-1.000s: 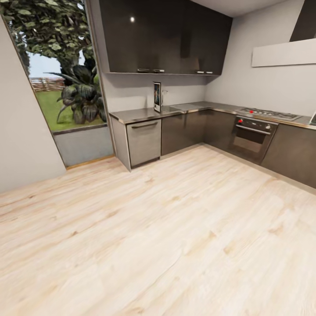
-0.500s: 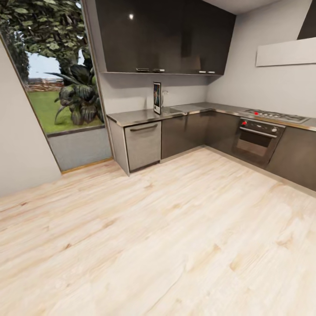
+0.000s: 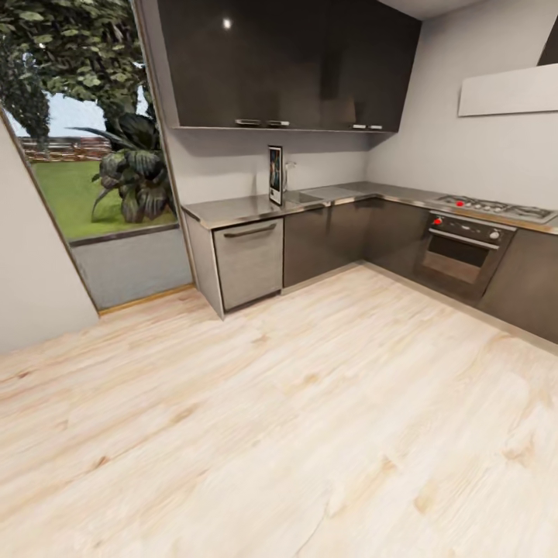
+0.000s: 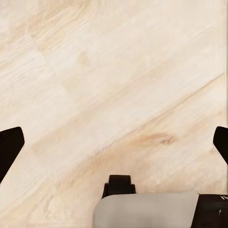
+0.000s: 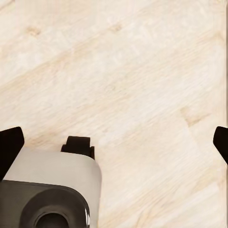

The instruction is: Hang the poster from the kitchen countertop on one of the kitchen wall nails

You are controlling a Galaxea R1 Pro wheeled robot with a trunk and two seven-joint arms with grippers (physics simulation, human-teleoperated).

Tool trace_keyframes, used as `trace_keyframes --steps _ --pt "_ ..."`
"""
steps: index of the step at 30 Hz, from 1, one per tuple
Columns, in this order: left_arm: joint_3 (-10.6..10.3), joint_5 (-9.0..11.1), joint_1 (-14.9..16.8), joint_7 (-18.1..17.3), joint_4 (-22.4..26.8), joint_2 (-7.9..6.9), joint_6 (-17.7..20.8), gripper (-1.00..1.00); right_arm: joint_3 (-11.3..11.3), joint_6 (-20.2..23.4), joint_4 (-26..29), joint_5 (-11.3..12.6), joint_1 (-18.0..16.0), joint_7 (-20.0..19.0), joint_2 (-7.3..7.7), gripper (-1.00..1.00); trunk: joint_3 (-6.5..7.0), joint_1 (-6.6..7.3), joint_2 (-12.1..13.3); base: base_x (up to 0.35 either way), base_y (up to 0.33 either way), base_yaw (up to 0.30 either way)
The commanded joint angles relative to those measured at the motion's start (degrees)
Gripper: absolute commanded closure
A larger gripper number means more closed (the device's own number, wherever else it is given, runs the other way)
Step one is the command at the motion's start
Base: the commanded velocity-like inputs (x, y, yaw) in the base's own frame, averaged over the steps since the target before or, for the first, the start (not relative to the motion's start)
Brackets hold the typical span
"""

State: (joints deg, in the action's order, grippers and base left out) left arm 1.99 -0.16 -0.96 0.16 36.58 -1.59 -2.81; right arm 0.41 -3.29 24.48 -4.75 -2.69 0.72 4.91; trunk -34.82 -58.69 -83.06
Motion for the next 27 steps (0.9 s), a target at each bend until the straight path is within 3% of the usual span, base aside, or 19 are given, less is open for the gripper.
trace_keyframes --steps 1,27 --pt "0.05 -0.02 -0.02 0.03 0.07 0.01 -0.09 -1.0 0.02 -0.14 -0.05 -0.51 -0.03 0.07 0.01 -1.0 -0.04 -0.03 -0.02 0.333 -0.095 0.0" --pt "0.04 -0.02 -0.02 0.02 0.07 0.01 -0.09 -1.0 0.03 -0.14 -0.05 -0.52 -0.03 0.07 0.01 -1.0 -0.04 -0.03 -0.02 0.315 -0.128 0.0"
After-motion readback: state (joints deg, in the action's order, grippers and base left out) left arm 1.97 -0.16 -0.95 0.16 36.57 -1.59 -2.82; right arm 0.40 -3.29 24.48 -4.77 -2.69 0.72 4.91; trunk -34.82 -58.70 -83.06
